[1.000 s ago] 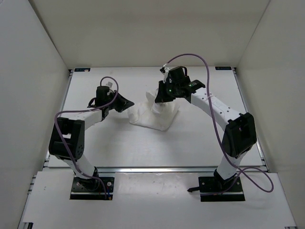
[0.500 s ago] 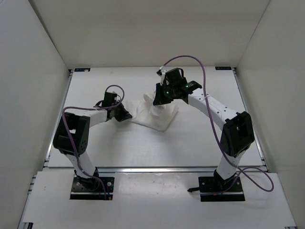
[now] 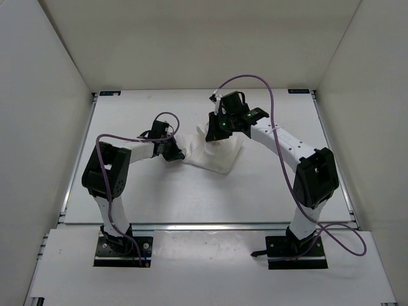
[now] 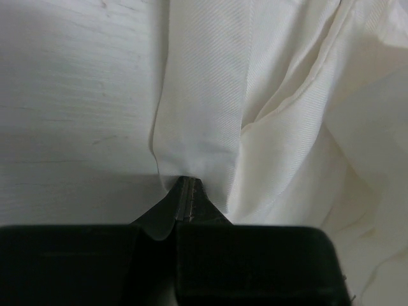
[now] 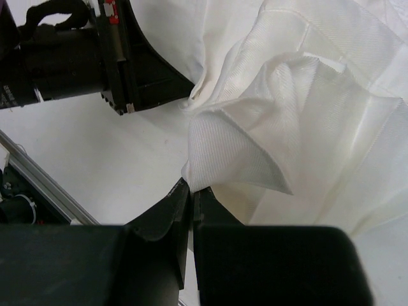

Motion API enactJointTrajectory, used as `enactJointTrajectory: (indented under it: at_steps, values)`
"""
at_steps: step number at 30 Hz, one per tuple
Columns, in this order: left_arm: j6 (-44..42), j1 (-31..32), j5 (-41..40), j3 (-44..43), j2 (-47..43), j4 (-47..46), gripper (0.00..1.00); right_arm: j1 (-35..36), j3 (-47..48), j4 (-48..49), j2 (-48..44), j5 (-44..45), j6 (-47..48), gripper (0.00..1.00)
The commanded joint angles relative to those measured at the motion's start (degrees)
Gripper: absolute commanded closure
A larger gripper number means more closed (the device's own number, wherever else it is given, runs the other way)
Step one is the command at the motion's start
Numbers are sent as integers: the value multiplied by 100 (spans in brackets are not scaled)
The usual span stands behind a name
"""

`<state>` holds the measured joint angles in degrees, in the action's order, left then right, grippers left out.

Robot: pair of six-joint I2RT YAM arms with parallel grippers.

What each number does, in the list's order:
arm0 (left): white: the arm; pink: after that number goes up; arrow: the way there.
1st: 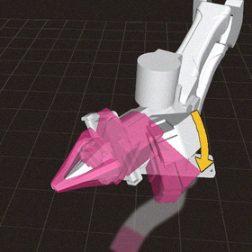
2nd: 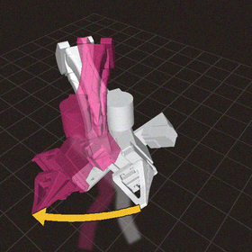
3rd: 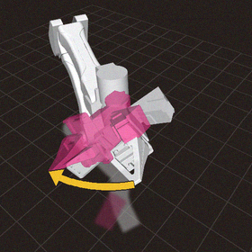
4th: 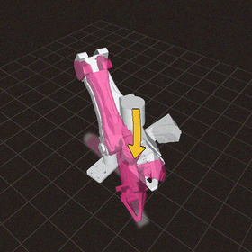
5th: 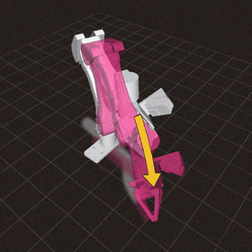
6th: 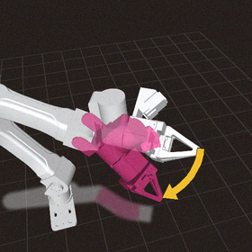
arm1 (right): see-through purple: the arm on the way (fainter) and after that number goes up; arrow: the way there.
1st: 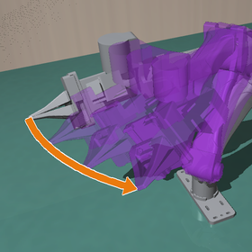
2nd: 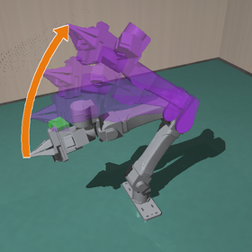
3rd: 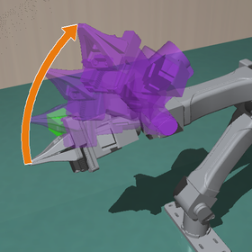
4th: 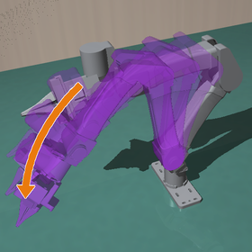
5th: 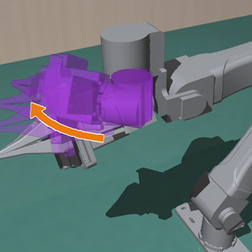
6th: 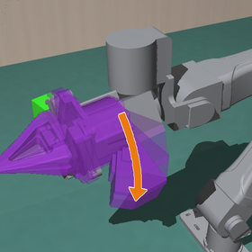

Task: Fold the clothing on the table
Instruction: Fold the skirt

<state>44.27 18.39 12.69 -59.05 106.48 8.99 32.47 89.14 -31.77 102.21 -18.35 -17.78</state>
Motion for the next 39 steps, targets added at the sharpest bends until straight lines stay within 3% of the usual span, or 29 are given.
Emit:
enactJointTrajectory:
  at_steps: [1,15,25,27,28,29,30,32,34,35,37,39]
  values:
    - [-173,155,41,59,14,313,100,-83,411,-22,106,77,82,100]
    - [-15,753,612,490,-118,199,100,242,798,-5,826,104,170,100]
    - [275,727,849,860,-364,-143,100,357,-177,400,791,-467,-76,100]
    - [319,710,849,903,-356,-170,100,401,-231,417,800,-591,-77,92]
    - [319,683,884,895,-338,-213,100,418,-292,374,809,-608,-50,80]
    - [328,683,893,921,-355,-223,100,418,-249,321,826,-591,-59,77]
    - [415,579,937,1052,-373,-336,100,331,-222,286,766,-721,-85,58]
    - [416,595,963,1079,-417,-346,100,269,-187,398,669,-792,-111,57]
    - [407,491,920,1070,-444,-311,100,147,-187,635,476,-986,-208,39]
    - [363,507,928,1088,-478,-354,100,67,-196,811,353,-1126,-295,25]
    - [415,446,920,1079,-479,-364,100,-21,15,953,212,-1302,-358,14]
    - [398,420,920,1106,-540,-346,100,-196,365,962,106,-1294,-384,11]
